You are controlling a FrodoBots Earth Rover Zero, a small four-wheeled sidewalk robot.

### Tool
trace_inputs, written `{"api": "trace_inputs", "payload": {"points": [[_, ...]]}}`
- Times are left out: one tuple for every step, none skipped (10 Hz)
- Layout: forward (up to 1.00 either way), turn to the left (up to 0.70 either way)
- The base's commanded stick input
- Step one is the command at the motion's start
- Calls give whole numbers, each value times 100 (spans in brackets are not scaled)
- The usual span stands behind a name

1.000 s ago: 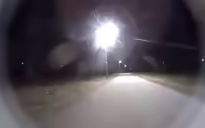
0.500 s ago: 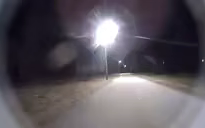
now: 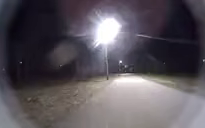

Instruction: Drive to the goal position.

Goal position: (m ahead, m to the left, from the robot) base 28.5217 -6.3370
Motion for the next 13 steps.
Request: {"api": "trace_inputs", "payload": {"points": [[100,-27],[100,-13],[94,0],[0,0],[0,0],[0,0],[0,-11],[0,-45],[0,-45],[0,-45],[0,-45],[0,-45],[0,-45]]}}
